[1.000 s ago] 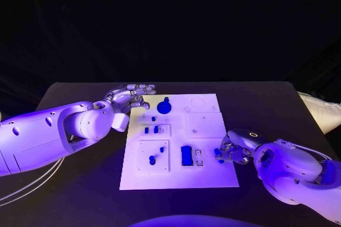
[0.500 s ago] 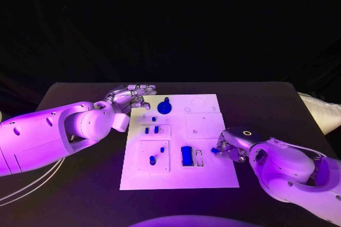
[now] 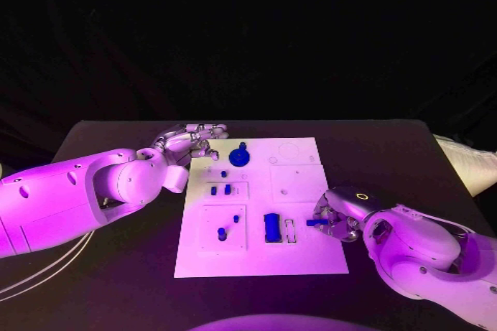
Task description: Assemble the parts on the task board
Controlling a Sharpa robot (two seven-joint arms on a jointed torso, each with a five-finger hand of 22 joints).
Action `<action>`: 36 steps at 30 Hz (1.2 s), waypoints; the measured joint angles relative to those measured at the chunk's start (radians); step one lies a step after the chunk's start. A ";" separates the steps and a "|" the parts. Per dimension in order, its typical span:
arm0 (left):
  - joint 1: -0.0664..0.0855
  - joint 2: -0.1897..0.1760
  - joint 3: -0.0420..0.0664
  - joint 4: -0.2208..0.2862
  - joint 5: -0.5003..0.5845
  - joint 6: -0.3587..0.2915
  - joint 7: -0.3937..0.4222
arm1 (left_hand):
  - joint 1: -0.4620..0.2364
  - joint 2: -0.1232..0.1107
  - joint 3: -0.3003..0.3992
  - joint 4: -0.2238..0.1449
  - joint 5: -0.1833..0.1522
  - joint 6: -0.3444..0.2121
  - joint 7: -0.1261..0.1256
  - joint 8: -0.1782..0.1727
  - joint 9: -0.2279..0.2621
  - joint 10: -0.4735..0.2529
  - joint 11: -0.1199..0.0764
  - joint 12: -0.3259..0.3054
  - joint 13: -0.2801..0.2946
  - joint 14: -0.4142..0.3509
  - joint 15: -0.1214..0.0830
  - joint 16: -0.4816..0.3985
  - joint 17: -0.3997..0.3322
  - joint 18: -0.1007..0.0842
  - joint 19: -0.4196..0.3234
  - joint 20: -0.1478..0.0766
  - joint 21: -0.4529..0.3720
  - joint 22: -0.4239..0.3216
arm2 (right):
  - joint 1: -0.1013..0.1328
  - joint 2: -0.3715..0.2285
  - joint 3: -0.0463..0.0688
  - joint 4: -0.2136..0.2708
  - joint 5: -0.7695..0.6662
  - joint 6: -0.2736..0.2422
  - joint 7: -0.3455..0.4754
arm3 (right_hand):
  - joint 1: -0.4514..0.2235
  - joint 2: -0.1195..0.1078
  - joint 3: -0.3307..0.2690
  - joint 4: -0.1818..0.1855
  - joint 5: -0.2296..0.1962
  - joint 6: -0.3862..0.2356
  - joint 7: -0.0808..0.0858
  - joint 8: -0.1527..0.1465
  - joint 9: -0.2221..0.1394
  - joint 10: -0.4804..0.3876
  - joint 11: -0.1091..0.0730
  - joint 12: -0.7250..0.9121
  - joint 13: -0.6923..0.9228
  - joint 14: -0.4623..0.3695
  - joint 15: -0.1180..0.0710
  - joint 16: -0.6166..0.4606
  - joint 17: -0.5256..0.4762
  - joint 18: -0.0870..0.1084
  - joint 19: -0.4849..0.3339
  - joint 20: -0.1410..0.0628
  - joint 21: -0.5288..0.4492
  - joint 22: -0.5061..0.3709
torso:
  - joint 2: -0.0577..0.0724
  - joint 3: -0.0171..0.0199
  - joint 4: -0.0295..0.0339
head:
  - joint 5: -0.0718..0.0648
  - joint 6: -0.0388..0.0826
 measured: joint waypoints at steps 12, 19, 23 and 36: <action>0.000 -0.001 0.000 0.002 -0.001 0.000 0.000 | 0.000 0.000 0.000 0.000 0.000 0.000 0.000 0.000 0.000 0.000 0.000 0.000 0.000 0.000 0.000 0.000 0.000 0.000 0.000 0.000 0.000 0.000 | -0.004 -0.005 -0.004 0.009 0.052 -0.040 -0.009 | -0.047 -0.021 0.063 -0.016 0.028 0.000 0.000 0.001 0.001 0.006 -0.004 0.005 0.005 0.000 0.000 0.000 0.000 0.000 0.000 0.000 0.000 0.004 | 0.000 0.0004 -0.0004 | 0.002 -0.002; 0.000 -0.002 0.000 0.003 -0.001 0.000 0.000 | 0.000 0.000 0.003 -0.003 0.000 0.000 0.000 0.000 0.000 0.000 0.000 0.007 0.000 0.000 0.000 0.000 -0.001 0.000 0.000 0.000 0.000 0.000 | -0.006 -0.001 -0.005 0.025 0.061 -0.062 -0.012 | -0.066 -0.031 0.075 -0.014 0.018 0.003 -0.004 0.001 0.002 0.013 -0.005 0.016 0.012 0.000 0.000 0.000 0.000 0.000 0.000 0.000 0.000 0.009 | 0.000 0.0005 0.0000 | 0.002 -0.003; 0.000 -0.002 0.000 0.003 -0.001 0.000 0.000 | 0.000 0.000 0.003 -0.003 0.000 0.000 0.000 0.000 0.000 0.000 0.000 0.007 0.000 0.000 0.000 0.000 -0.001 0.000 0.000 0.000 0.000 0.000 | -0.006 0.002 -0.005 0.040 0.069 -0.089 -0.013 | -0.096 -0.037 0.085 -0.007 0.005 0.012 -0.008 0.001 0.014 0.020 -0.006 0.026 0.019 0.000 0.000 0.006 0.000 0.000 0.003 -0.003 0.000 0.014 | 0.001 0.0006 0.0003 | 0.002 -0.004; 0.000 -0.003 0.000 0.006 -0.001 0.000 -0.001 | 0.000 0.000 0.003 -0.003 0.000 0.000 0.000 0.000 0.000 -0.004 0.004 0.007 0.000 0.000 0.000 0.000 -0.001 0.000 0.000 0.000 0.000 0.000 | -0.006 0.023 -0.004 0.054 0.149 -0.157 -0.014 | -0.176 -0.048 0.081 0.035 0.013 0.021 -0.010 0.001 0.028 0.032 -0.003 0.048 0.037 0.000 0.000 0.010 0.000 0.000 0.004 -0.004 0.006 0.022 | 0.001 -0.0002 0.0011 | 0.001 -0.009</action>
